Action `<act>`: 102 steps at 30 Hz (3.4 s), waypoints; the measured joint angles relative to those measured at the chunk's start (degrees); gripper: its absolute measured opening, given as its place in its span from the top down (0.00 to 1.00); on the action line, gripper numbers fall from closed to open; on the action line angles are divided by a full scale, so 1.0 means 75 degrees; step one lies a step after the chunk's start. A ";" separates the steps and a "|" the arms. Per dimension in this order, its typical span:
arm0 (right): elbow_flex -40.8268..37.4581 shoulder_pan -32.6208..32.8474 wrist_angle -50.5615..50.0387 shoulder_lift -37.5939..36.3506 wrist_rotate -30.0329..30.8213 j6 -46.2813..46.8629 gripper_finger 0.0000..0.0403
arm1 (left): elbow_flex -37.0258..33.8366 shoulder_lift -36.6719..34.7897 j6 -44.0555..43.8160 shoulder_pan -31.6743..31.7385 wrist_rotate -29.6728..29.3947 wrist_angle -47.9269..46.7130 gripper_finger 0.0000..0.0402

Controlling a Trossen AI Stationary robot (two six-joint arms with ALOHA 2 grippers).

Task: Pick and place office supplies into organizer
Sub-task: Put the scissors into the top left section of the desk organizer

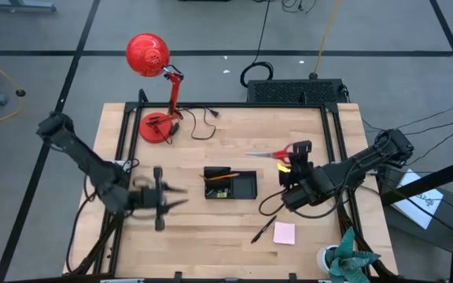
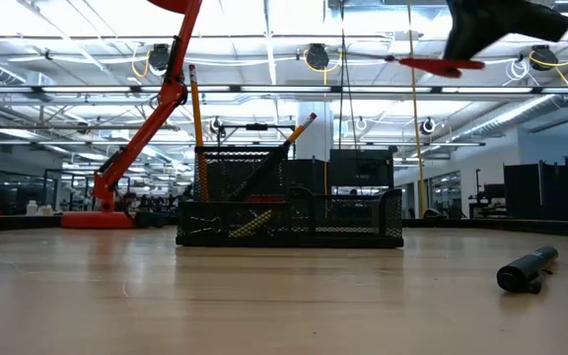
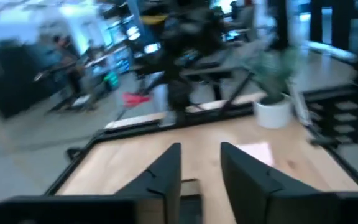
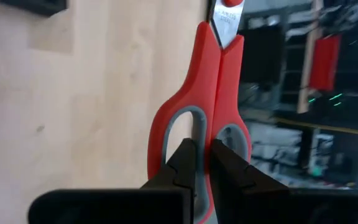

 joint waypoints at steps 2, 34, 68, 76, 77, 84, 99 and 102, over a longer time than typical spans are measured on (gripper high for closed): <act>0.0107 0.0000 0.0009 0.0006 0.0329 -0.0230 0.97 | 0.0606 -0.0240 -0.0521 0.0475 0.0072 -0.1113 0.66; 0.0197 0.0240 0.7282 0.0000 0.3240 -1.0752 0.96 | 0.4705 0.1591 -0.1755 0.5588 0.6717 -0.5756 0.57; -0.3400 -0.1816 1.6649 -0.0002 0.1368 -1.7706 0.96 | 0.5123 0.2859 -0.1697 0.6994 0.7366 -0.6525 0.57; -0.3660 -0.2011 1.6598 0.0000 0.1166 -1.7737 0.96 | 0.5123 0.2852 -0.1762 0.7234 0.7480 -0.6498 0.57; -0.3673 -0.2011 1.6598 0.0003 0.1161 -1.7738 0.96 | 0.5123 0.2852 -0.1767 0.7263 0.7573 -0.6496 0.57; -0.3702 -0.2020 1.6836 -0.0001 0.0960 -1.7840 0.96 | 0.5123 0.2852 -0.1779 0.7334 0.7958 -0.6459 0.57; -0.3702 -0.2098 1.7219 0.0003 0.0558 -1.7869 0.96 | 0.5138 0.3238 -0.1989 0.7243 0.8292 -0.5572 0.57; -0.3702 -0.2101 1.7283 0.0003 0.0502 -1.7854 0.96 | 0.5119 0.3476 -0.1980 0.7262 0.8303 -0.5250 0.57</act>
